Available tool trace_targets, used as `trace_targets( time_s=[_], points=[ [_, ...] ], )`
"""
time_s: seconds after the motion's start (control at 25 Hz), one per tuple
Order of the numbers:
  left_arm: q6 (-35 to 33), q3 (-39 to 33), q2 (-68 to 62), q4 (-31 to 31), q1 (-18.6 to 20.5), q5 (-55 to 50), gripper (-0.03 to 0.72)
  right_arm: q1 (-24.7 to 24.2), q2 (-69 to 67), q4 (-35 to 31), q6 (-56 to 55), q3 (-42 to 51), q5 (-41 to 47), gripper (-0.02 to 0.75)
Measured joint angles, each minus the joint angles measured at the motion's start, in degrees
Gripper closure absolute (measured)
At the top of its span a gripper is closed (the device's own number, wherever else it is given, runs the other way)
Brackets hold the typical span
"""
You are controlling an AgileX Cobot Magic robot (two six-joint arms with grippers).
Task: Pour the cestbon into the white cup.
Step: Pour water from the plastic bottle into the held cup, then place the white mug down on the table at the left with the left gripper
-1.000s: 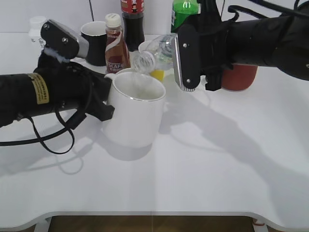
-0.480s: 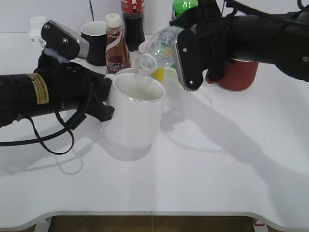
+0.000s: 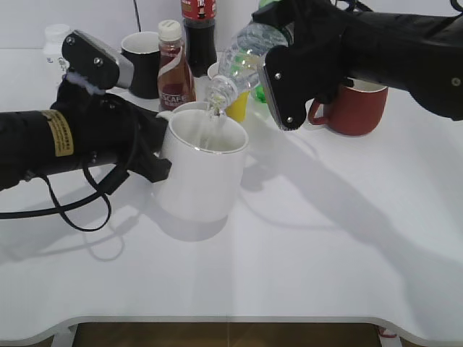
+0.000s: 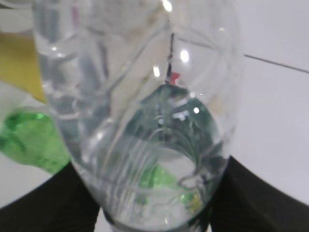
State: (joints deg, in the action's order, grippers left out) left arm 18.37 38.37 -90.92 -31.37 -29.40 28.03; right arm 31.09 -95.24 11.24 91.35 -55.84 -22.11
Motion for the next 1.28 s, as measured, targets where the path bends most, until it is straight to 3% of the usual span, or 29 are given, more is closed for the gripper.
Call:
trace_targets(
  time_s=[0.48,0.72,0.84,1.08,1.16,1.28],
  points=[
    [0.00,0.00,0.00,-0.17,0.00,0.12,0.657,0.00,0.00,-0.75,2.40,0.00,-3.52,0.309],
    [0.00,0.00,0.00,-0.17,0.07,0.18,0.657,0.00,0.00,-3.79,-10.39,0.51,4.65,0.309],
    [0.00,0.00,0.00,-0.11,0.18,0.40,0.657,0.00,0.00,-3.79,-25.11,1.48,7.06,0.309],
    [-0.05,0.00,0.00,1.18,1.88,4.84,0.657,-0.06,0.00,0.08,-69.69,1.51,8.25,0.309],
    [-0.05,0.00,0.00,2.10,4.11,7.57,0.657,-0.67,0.00,4.69,-84.09,1.79,6.50,0.309],
    [-0.05,0.00,0.00,2.70,8.72,11.15,0.657,-3.50,0.05,19.57,-108.39,2.60,-0.62,0.309]
  ],
)
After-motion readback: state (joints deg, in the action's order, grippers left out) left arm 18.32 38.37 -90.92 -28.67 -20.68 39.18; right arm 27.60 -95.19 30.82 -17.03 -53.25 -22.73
